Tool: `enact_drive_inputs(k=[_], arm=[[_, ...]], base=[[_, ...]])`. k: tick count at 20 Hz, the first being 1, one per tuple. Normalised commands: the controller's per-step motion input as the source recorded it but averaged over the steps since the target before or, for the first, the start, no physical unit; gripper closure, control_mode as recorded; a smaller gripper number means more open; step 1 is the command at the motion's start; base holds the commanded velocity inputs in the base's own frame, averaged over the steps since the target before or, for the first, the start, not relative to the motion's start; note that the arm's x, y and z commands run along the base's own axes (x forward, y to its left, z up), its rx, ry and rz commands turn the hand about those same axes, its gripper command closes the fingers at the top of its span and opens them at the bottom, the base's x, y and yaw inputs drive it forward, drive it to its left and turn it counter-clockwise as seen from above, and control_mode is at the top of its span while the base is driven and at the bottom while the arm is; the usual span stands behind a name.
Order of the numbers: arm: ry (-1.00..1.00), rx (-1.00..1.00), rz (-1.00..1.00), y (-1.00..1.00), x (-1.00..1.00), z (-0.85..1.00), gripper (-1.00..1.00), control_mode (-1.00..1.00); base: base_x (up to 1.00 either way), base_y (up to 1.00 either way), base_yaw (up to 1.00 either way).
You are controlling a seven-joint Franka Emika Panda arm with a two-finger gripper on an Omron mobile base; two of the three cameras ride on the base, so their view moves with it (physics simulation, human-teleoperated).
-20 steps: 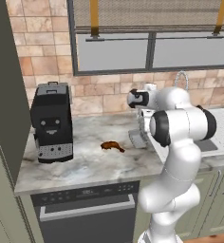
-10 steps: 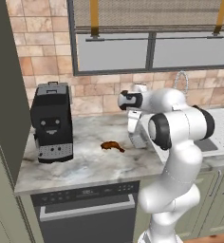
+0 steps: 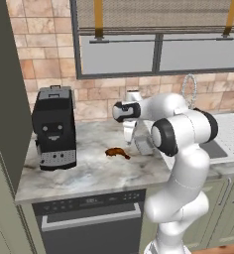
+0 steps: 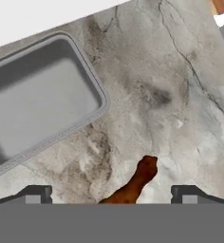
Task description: Retrieve the tupperware from the cabinet, then place the raw meat into the tupperware to avoid contamination.
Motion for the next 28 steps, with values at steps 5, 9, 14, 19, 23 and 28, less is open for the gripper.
enact_drive_inputs(k=[5, 9, 14, 19, 23, 28], arm=[[0.01, -0.06, -0.01, 0.27, 0.0, -0.29, -1.0, -1.0], [0.07, 0.0, -0.07, 0.34, 0.0, -0.09, -1.0, -1.0], [0.08, 0.0, -0.17, 0.23, -0.08, -0.1, -1.0, -1.0], [0.07, 0.0, -0.22, 0.11, -0.17, -0.15, -1.0, -1.0], [0.05, 0.0, -0.26, 0.22, -0.16, -0.16, -1.0, -1.0], [0.03, 0.0, -0.27, 0.31, -0.17, -0.15, -1.0, -1.0]], base=[[0.0, 0.0, 0.0], [0.0, 0.0, 0.0], [0.0, 0.0, 0.0], [0.0, 0.0, 0.0], [0.0, 0.0, 0.0], [0.0, 0.0, 0.0]])
